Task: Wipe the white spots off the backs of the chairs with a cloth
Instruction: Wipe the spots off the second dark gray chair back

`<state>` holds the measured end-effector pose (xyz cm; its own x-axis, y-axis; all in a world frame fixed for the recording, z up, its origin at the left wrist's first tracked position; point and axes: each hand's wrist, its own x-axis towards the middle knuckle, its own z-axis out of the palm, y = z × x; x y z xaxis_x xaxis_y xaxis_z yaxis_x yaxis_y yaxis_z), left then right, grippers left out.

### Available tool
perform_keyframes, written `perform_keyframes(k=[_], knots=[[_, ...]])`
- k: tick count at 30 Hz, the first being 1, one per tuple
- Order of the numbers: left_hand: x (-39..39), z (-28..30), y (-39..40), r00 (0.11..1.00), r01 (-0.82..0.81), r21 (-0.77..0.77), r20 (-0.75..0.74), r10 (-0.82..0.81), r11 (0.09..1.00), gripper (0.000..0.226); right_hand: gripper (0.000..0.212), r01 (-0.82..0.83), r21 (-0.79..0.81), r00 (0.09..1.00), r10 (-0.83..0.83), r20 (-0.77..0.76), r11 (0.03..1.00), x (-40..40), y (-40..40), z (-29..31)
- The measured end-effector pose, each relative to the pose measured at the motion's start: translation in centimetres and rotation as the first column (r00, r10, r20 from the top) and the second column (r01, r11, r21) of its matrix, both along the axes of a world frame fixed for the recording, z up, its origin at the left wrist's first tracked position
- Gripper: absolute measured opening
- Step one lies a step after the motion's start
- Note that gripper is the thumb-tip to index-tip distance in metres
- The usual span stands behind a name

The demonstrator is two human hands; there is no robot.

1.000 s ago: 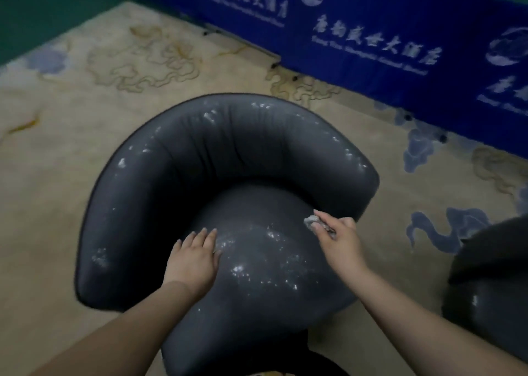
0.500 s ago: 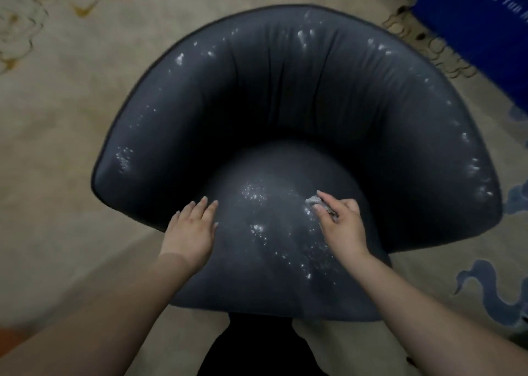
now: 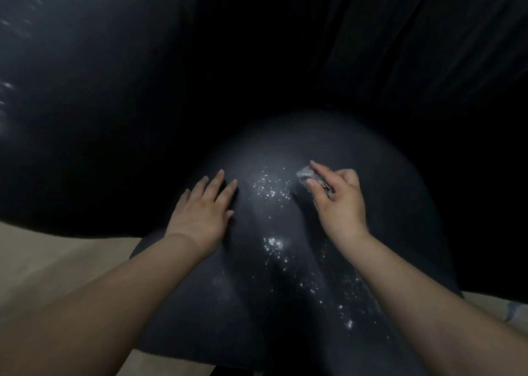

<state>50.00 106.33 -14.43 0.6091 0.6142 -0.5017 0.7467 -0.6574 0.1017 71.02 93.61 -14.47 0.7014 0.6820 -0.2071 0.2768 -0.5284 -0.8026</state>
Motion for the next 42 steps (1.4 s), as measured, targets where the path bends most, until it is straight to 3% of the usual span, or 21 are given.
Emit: perform_keyframes(k=[5, 8, 14, 16, 20, 22, 25, 27, 34, 36, 39, 42], knots=[[0.6, -3.7, 1.6, 0.998, -0.051, -0.064, -0.052, 0.047, 0.997, 0.086, 0.04, -0.079, 0.02, 0.984, 0.075, 0.162, 0.997, 1.3, 5.2, -4.1], [0.5, -4.9, 1.2, 0.997, -0.082, -0.074, 0.002, 0.082, 0.994, 0.091, 0.045, -0.122, -0.024, 0.958, 0.124, 0.257, 0.992, 0.9, 7.6, -6.1], [0.2, -5.6, 1.5, 0.988, -0.109, -0.134, 0.094, 0.122, 0.985, 0.093, 0.045, -0.35, -0.097, 0.861, 0.361, 0.358, 0.932, -1.4, 4.7, -7.1], [0.2, -5.6, 1.6, 0.986, -0.1, -0.148, 0.114, 0.118, 0.984, 0.094, 0.044, -0.32, -0.116, 0.866, 0.34, 0.368, 0.94, -0.5, 4.8, -7.0], [0.0, -5.6, 2.3, 0.986, -0.085, -0.228, 0.12, 0.114, 0.97, 0.102, 0.042, -0.099, -0.086, 0.95, 0.12, 0.288, 0.991, -0.3, 9.5, -7.3], [-0.3, -5.6, 2.8, 0.99, -0.068, -0.274, 0.098, 0.098, 0.959, 0.111, 0.042, -0.211, -0.076, 0.926, 0.224, 0.302, 0.975, -2.1, 10.0, -7.1], [-0.5, -5.5, 3.4, 0.995, -0.056, -0.312, 0.056, 0.077, 0.948, 0.119, 0.045, -0.502, -0.095, 0.78, 0.497, 0.381, 0.86, -4.6, 6.4, -6.8], [-0.4, -5.5, 3.4, 0.995, -0.058, -0.311, 0.054, 0.079, 0.949, 0.121, 0.045, -0.555, -0.118, 0.73, 0.55, 0.406, 0.823, -4.0, 3.9, -6.7], [-0.1, -5.5, 2.9, 0.993, -0.075, -0.272, 0.068, 0.097, 0.959, 0.118, 0.041, -0.213, -0.071, 0.893, 0.223, 0.392, 0.975, -2.2, 9.8, -7.5], [-0.1, -5.5, 2.8, 0.993, -0.078, -0.273, 0.06, 0.098, 0.959, 0.117, 0.042, -0.334, -0.061, 0.86, 0.33, 0.39, 0.941, -4.8, 8.7, -7.4], [0.1, -5.3, 2.8, 0.993, -0.078, -0.266, 0.061, 0.098, 0.961, 0.116, 0.048, -0.564, -0.09, 0.727, 0.546, 0.417, 0.821, -6.8, 2.8, -7.0], [0.1, -5.2, 2.7, 0.993, -0.07, -0.261, 0.07, 0.091, 0.963, 0.116, 0.045, -0.585, -0.106, 0.699, 0.566, 0.436, 0.804, -4.2, 0.6, -6.9]])
